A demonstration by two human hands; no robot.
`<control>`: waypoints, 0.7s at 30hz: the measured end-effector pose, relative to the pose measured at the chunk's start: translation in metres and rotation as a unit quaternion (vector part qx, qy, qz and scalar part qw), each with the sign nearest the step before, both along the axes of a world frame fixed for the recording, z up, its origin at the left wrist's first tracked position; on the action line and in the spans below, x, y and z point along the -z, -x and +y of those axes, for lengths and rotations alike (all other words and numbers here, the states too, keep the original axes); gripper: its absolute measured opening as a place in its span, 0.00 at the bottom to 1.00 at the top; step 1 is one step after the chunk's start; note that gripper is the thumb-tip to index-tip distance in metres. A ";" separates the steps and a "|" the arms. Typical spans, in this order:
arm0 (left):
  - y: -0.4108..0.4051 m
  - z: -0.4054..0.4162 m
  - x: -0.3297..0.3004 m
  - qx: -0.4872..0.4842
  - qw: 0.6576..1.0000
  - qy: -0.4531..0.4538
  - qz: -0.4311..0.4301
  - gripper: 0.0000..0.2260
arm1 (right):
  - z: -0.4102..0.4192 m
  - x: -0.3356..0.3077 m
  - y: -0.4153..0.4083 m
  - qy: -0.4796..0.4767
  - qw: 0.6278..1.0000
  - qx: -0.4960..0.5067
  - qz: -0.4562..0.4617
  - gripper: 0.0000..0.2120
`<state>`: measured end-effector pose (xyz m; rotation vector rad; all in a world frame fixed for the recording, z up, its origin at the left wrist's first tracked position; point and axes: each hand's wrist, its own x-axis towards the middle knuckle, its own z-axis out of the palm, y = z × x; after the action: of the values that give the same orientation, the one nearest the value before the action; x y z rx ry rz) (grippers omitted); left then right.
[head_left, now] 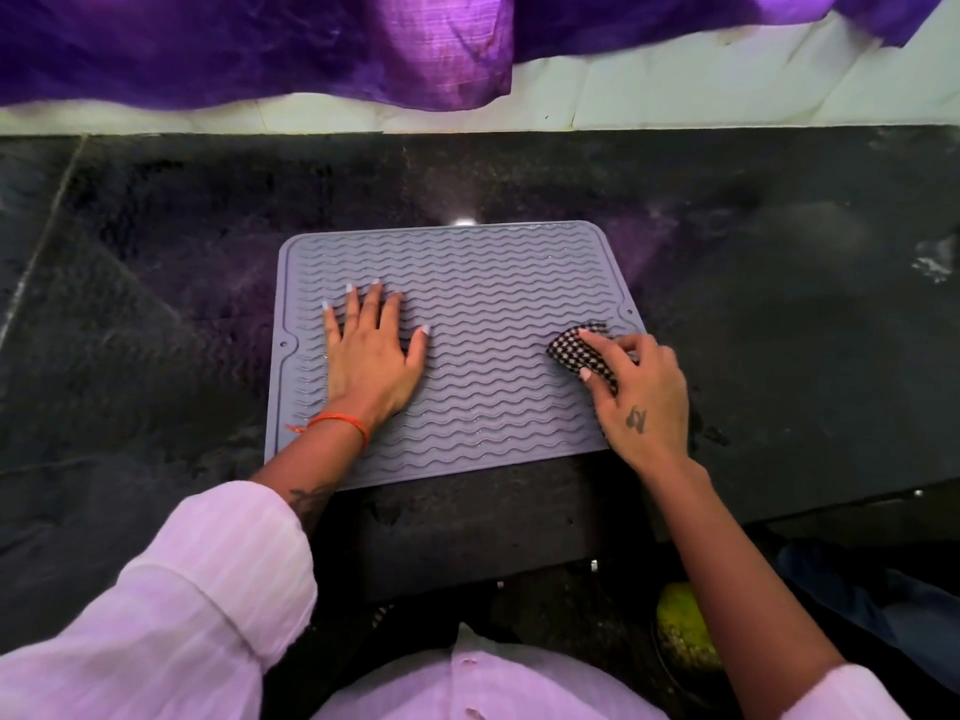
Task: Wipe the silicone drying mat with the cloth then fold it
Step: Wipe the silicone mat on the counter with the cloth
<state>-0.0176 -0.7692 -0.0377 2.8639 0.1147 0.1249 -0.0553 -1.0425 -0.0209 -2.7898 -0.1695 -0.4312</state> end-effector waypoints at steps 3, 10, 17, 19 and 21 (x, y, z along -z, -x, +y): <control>0.000 -0.002 0.000 -0.002 1.000 0.004 -0.002 0.26 | 0.006 0.006 0.005 0.065 0.997 0.045 -0.013 0.20; 0.000 0.000 0.002 -0.003 1.000 0.002 -0.017 0.27 | -0.015 0.003 -0.010 0.025 0.999 0.019 -0.007 0.18; 0.000 -0.001 0.003 -0.005 1.000 -0.001 -0.017 0.27 | -0.017 0.000 -0.016 0.023 0.999 0.005 0.041 0.18; 0.000 -0.001 0.003 -0.004 1.000 0.005 -0.021 0.26 | -0.028 -0.014 -0.021 -0.097 0.991 -0.015 0.086 0.17; -0.001 -0.001 0.003 -0.003 1.000 0.004 -0.021 0.26 | -0.038 -0.028 -0.022 -0.198 0.978 0.029 0.056 0.17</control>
<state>-0.0169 -0.7702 -0.0410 2.8504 0.1158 0.1843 -0.0330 -1.0804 0.0067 -2.4207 0.0237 -0.2829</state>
